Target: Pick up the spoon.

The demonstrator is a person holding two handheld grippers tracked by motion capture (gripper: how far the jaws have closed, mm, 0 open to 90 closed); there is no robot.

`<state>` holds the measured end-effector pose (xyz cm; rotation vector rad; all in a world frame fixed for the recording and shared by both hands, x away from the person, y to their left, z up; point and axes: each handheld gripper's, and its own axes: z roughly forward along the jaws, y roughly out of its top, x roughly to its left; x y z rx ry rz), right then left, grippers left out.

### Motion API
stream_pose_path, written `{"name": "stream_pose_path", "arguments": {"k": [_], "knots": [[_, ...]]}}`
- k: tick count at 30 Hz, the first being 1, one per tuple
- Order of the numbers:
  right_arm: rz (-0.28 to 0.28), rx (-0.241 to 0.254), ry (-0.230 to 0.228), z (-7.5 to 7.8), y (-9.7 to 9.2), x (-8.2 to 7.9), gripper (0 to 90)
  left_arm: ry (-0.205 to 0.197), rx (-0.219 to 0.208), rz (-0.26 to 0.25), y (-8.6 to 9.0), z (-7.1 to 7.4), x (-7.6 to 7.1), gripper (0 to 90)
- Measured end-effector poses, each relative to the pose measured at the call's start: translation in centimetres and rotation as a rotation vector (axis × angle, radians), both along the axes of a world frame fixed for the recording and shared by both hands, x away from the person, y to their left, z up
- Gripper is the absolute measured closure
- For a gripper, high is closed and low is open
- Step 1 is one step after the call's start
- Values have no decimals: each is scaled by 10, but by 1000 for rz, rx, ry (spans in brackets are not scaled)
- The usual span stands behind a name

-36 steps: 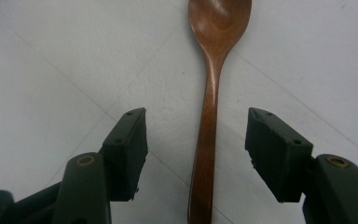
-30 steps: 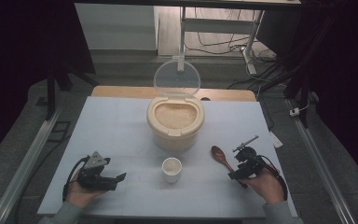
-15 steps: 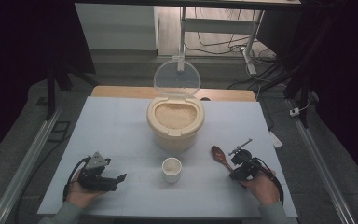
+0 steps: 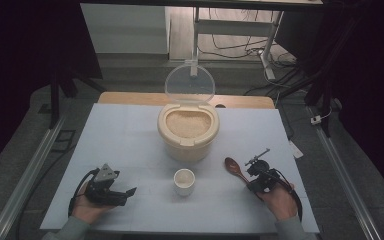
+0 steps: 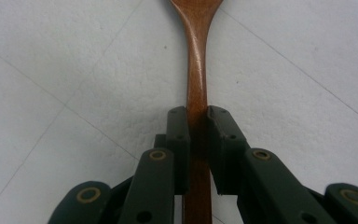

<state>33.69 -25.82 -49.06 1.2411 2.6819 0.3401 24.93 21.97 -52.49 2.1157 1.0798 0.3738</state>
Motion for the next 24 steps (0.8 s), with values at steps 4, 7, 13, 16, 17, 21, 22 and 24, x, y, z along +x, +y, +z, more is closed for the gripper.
{"name": "stream_pose_path", "arguments": {"k": [4, 7, 13, 16, 17, 21, 22, 24], "knots": [[2, 25, -2, 0, -4, 0, 791, 1, 5, 3, 0, -1, 0, 125], [2, 37, -9, 4, -6, 0, 791, 3, 2, 2, 1, -1, 0, 125], [23, 79, -40, 15, -10, -3, 791, 2, 7, 3, 1, -1, 0, 125], [39, 105, -54, 22, -12, -5, 792, 1, 4, 1, 1, -1, 0, 125], [47, 117, -60, 25, -12, -6, 791, 1, 5, 1, 1, -1, 1, 125], [88, 162, -84, 37, -12, -11, 791, 1, 4, 2, 1, -1, 1, 125], [104, 169, -85, 40, -11, -13, 791, 0, 4, 3, 1, -1, 1, 125], [133, 182, -94, 44, -9, -16, 791, 0, 5, 2, 1, -1, 1, 125]]}}
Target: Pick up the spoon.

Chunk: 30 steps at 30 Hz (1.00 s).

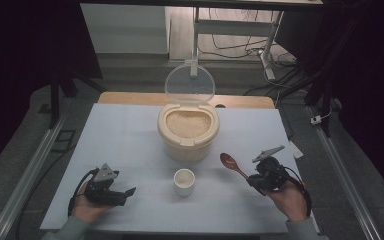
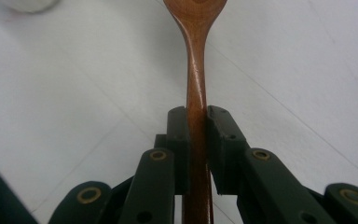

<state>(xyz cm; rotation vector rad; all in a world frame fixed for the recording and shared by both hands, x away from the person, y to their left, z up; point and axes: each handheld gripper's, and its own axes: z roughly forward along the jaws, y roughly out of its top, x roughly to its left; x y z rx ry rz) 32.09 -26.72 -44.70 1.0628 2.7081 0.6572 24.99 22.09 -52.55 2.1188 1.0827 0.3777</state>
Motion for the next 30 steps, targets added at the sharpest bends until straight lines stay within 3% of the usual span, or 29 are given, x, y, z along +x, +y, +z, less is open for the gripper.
{"name": "stream_pose_path", "arguments": {"k": [11, 17, 30], "knots": [[89, 74, -19, 15, 11, -10, 792, -1, 3, -1, 0, 0, 0, 125], [171, 127, -19, 22, 20, -16, 791, 2, 3, -3, -1, 0, 1, 126], [235, 162, -2, 19, 36, -19, 792, 3, 4, -6, -1, 0, 1, 126]]}}
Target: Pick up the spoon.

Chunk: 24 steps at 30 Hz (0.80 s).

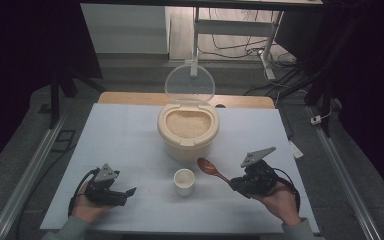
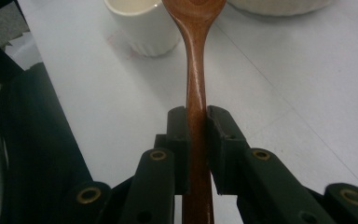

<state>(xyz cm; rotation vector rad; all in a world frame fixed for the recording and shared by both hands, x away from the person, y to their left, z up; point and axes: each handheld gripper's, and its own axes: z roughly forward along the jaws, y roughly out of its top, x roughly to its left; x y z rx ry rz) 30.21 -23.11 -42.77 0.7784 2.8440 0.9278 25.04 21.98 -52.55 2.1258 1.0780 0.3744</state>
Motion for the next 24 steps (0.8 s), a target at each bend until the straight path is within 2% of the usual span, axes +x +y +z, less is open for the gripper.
{"name": "stream_pose_path", "arguments": {"k": [4, 12, 18, 24], "knots": [[32, 30, 10, 1, 7, -1, 791, 1, 3, -1, 0, 0, 1, 125], [73, 48, -6, 5, 23, -2, 791, 0, 2, 1, -1, 0, 1, 124], [99, 52, -27, 9, 33, -4, 791, 1, -8, -1, 0, 1, 1, 124], [145, 39, -42, 11, 45, -6, 790, -9, -27, -13, -1, 10, 0, 124]]}}
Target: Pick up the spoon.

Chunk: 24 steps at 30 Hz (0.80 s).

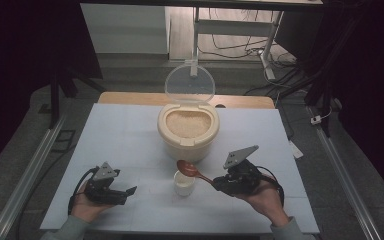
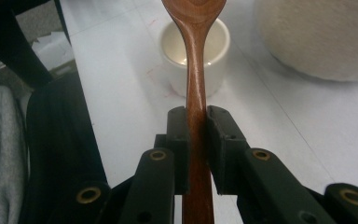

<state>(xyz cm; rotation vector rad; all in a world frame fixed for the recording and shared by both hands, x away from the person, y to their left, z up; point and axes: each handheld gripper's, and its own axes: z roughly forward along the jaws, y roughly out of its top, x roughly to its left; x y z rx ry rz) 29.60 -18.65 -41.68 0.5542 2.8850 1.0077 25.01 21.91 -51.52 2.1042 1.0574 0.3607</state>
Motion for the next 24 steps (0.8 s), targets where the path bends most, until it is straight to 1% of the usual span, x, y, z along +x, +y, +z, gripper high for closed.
{"name": "stream_pose_path", "arguments": {"k": [2, 7, 9, 10, 12, 16, 18, 24], "knots": [[21, -3, -2, 0, 5, -1, 790, 3, -5, -7, 0, 2, 0, 124], [66, -14, -8, -1, 16, -2, 790, 30, -18, -30, 1, 3, 1, 127], [83, -19, -10, -2, 21, -2, 791, 33, -20, -42, 1, 4, 1, 131], [95, -21, -12, -2, 23, -2, 790, 36, -28, -48, 0, 6, 1, 131], [114, -28, -17, -2, 26, -3, 791, 30, -38, -66, 0, 11, 0, 133], [149, -39, -26, -3, 33, -5, 790, 18, -92, -119, -4, 30, 1, 142], [151, -40, -26, -4, 35, -6, 791, 8, -109, -149, -9, 41, 2, 144], [162, -55, -32, -6, 38, -6, 790, -16, -94, -270, -35, 74, 0, 157]]}}
